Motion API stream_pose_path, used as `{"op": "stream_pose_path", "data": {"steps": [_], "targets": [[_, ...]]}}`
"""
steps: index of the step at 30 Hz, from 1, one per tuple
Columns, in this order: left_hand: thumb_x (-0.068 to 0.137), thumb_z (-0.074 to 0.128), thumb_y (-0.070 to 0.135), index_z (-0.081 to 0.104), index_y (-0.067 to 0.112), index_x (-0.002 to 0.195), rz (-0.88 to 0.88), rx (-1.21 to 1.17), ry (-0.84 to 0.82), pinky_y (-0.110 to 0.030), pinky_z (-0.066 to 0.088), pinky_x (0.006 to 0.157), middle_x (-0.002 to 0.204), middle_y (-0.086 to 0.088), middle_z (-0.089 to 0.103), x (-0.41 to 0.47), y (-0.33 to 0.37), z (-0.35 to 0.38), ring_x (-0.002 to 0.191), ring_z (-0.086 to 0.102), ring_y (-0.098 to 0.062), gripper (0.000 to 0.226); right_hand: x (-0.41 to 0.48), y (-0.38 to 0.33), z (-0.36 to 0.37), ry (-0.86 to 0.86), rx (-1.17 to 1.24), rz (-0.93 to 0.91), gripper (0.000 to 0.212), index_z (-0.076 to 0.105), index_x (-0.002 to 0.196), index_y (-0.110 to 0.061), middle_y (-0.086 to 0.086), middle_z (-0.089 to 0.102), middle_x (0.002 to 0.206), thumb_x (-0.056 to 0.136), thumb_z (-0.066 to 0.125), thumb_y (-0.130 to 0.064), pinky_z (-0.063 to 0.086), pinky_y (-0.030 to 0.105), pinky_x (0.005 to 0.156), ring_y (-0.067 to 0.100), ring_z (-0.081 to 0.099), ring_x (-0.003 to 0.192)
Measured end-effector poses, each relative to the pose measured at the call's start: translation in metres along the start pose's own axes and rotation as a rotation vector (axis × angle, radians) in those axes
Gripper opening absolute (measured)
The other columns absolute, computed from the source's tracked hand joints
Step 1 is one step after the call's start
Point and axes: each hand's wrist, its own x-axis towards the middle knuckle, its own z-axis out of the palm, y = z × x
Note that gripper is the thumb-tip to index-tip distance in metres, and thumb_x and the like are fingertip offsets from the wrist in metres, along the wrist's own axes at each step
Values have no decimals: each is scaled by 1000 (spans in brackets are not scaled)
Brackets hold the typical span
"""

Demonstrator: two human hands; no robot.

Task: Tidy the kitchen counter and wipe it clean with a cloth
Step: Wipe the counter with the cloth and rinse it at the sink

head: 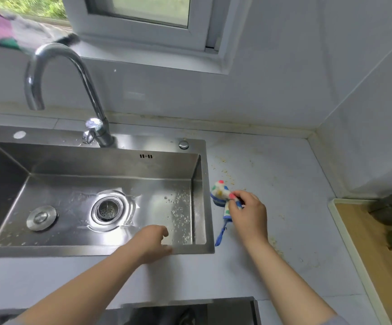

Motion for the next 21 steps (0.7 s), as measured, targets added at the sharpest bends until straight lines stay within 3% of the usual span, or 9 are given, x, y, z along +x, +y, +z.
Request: {"op": "stream_pose_path", "data": {"steps": [5, 13, 17, 21], "targets": [[91, 57, 38, 48, 18, 136, 21, -45, 163, -24, 38, 100, 135, 2, 52, 6, -36, -40, 124, 49, -15, 49, 29, -31, 39, -19, -7, -14, 15, 70, 96, -14, -2, 63, 88, 89, 57, -13, 42, 17, 62, 10, 56, 78], [94, 52, 32, 42, 18, 140, -1, -77, 365, -22, 32, 99, 140, 2, 46, 39, -84, -96, 129, 43, -15, 49, 73, -83, 93, -88, 14, -44, 16, 71, 94, -19, -6, 64, 90, 87, 59, -11, 38, 6, 64, 4, 57, 81], [93, 52, 32, 44, 15, 136, 3, -111, 421, -24, 33, 99, 137, -2, 47, 64, -92, -117, 125, 44, -18, 47, 108, -102, 111, -146, 7, -98, 19, 70, 93, -22, -7, 64, 93, 85, 58, -9, 42, 12, 70, 4, 57, 83], [94, 52, 32, 37, 14, 142, 16, -173, 501, -21, 27, 105, 141, -1, 42, 95, -94, -137, 130, 40, -18, 53, 151, -121, 133, -214, -23, -179, 21, 69, 89, -25, -12, 61, 91, 85, 56, -8, 37, 5, 68, -1, 55, 84]]}}
